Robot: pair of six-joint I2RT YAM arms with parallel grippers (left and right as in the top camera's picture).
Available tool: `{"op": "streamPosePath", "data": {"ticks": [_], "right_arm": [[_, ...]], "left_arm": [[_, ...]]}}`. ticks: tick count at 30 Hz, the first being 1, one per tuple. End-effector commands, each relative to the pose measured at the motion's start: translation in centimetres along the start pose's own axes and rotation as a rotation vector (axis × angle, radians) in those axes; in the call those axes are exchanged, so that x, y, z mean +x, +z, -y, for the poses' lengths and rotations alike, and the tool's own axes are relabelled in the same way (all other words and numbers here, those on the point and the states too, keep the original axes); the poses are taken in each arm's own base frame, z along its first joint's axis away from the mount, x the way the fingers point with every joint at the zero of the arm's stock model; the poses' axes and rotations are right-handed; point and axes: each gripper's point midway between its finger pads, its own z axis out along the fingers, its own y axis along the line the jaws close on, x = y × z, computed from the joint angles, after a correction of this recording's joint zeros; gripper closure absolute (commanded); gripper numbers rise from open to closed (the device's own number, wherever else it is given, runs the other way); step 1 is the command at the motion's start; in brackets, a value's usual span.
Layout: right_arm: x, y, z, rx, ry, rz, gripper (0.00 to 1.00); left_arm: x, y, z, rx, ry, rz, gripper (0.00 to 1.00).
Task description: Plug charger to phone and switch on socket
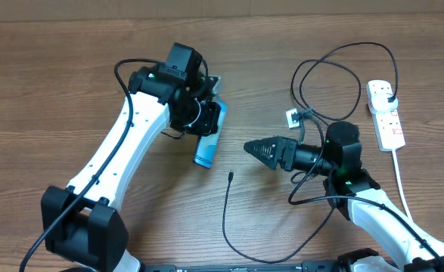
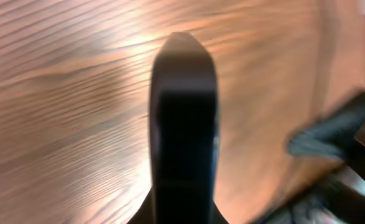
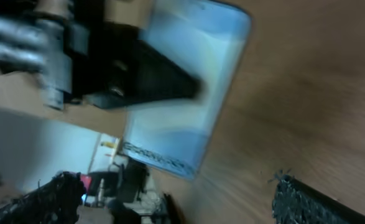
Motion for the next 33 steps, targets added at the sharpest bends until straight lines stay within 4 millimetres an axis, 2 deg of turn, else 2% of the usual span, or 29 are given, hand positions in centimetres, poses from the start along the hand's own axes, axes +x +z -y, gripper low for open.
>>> {"op": "streamPosePath", "data": {"ticks": [1, 3, 10, 15, 24, 33], "right_arm": [[-0.3, -0.2, 2.4, 0.121, 0.018, 0.041, 0.00], [0.2, -0.5, 4.0, 0.190, 0.073, 0.040, 0.00], [1.2, -1.4, 7.4, 0.357, 0.174, 0.055, 0.00], [1.1, -2.8, 10.3, 0.525, 0.208, 0.119, 0.00], [0.9, -3.0, 10.6, 0.542, 0.205, 0.132, 0.00], [0.7, -3.1, 10.8, 0.556, 0.203, 0.142, 0.00]], "left_arm": [[0.4, 1.9, -4.0, -0.200, -0.172, -0.013, 0.96], [0.6, 3.3, -4.7, -0.232, -0.180, -0.039, 0.96], [0.9, 8.1, -6.3, -0.294, -0.193, -0.121, 0.96], [1.4, 9.5, -8.1, -0.398, -0.222, -0.141, 0.96], [1.7, 10.0, -8.2, -0.409, -0.221, -0.158, 0.95], [3.2, 11.4, -8.8, -0.414, -0.220, -0.179, 0.95]]}}
